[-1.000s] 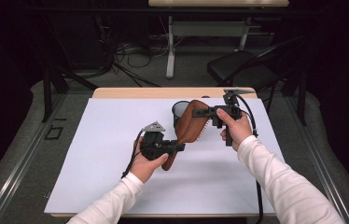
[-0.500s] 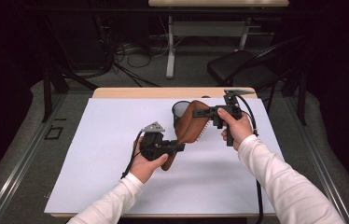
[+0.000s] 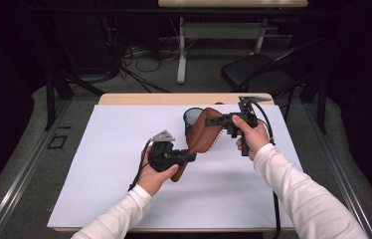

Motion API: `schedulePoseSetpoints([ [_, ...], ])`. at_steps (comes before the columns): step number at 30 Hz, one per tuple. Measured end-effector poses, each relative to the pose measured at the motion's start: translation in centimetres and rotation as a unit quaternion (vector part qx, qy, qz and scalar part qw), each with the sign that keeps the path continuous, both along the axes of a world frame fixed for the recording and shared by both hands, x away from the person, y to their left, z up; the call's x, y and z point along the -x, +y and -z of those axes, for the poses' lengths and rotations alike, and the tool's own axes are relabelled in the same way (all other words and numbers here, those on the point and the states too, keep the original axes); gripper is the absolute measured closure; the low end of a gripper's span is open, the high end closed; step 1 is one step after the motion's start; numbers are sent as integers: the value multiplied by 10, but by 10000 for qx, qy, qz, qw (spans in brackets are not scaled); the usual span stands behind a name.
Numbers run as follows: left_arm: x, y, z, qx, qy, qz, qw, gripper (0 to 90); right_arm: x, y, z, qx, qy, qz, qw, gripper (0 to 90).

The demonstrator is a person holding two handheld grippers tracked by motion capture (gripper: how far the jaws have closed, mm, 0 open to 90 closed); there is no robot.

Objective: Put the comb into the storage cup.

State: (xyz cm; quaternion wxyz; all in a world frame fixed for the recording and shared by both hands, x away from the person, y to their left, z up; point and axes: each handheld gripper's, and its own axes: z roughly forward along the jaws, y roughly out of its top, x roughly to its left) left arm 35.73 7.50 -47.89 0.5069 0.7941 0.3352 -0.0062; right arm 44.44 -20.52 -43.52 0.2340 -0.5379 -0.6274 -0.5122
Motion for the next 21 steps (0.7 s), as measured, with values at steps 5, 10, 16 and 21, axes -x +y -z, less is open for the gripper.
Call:
schedulePoseSetpoints([
  [5, 0, 1, 0, -29, -2, -37, 10000, 711, 0, 0, 0, 7, -23, -29, 10000, 501],
  [10, 0, 2, -1, -21, -22, -57, 10000, 698, 0, 0, 0, -22, -28, -20, 10000, 502],
  [16, 1, 4, -1, -10, -43, -111, 9999, 658, -1, -1, 0, -77, -22, 1, 10000, 502],
  [21, 0, 6, -2, 13, -50, -183, 9998, 619, -2, -3, -1, -80, -20, 32, 10000, 502],
])
